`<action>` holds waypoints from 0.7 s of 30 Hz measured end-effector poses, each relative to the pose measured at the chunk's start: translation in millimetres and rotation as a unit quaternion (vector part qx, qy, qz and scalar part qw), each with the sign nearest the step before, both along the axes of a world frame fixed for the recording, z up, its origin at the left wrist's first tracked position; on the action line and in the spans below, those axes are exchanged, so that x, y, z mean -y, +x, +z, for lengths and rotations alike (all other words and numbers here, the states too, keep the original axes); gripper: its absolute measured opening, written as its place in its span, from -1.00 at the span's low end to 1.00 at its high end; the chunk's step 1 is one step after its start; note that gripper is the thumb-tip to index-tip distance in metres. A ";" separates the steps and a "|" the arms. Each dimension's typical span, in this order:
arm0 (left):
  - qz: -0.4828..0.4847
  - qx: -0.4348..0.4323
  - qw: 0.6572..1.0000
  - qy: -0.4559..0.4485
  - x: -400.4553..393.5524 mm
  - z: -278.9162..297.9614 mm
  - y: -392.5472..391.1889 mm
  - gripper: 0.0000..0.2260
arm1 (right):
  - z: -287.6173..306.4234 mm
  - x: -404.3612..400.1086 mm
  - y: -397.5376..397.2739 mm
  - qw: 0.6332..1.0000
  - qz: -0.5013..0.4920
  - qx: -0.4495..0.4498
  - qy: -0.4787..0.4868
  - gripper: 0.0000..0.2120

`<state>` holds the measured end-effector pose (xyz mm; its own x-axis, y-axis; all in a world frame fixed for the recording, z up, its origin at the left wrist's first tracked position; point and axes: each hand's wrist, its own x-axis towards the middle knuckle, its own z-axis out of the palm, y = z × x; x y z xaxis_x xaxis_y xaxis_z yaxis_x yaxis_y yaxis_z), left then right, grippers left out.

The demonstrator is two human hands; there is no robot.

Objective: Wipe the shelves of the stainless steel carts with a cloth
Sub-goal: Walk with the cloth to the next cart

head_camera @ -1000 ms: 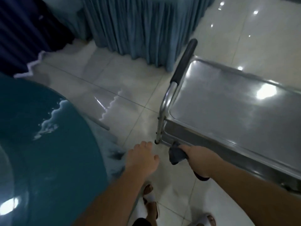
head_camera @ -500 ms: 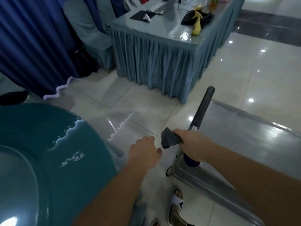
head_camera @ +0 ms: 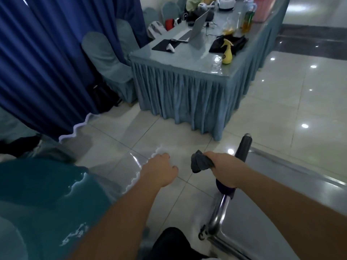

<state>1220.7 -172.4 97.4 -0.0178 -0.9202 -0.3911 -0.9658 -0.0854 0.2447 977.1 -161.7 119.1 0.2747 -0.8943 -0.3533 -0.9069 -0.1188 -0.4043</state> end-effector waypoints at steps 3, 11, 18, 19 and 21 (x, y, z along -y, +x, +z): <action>-0.037 0.013 0.999 0.005 50.7 -8.2 -11.4 -0.47 | -9.6 32.8 -8.4 0.999 -0.031 -0.010 0.023 -0.63; -0.180 0.001 0.983 0.032 229.2 -48.8 -44.0 -0.46 | -31.7 157.7 -12.3 0.985 -0.147 -0.065 0.068 -0.56; -0.292 0.011 0.954 0.060 348.6 -57.5 -44.8 -0.47 | -34.1 242.9 5.6 0.963 -0.220 -0.095 0.124 -0.52; -0.305 0.011 0.951 0.058 360.3 -56.8 -45.5 -0.46 | -33.6 250.1 6.0 0.961 -0.229 -0.095 0.123 -0.51; -0.326 0.012 0.944 0.052 379.8 -55.8 -48.7 -0.46 | -31.7 261.5 4.1 0.957 -0.244 -0.096 0.122 -0.52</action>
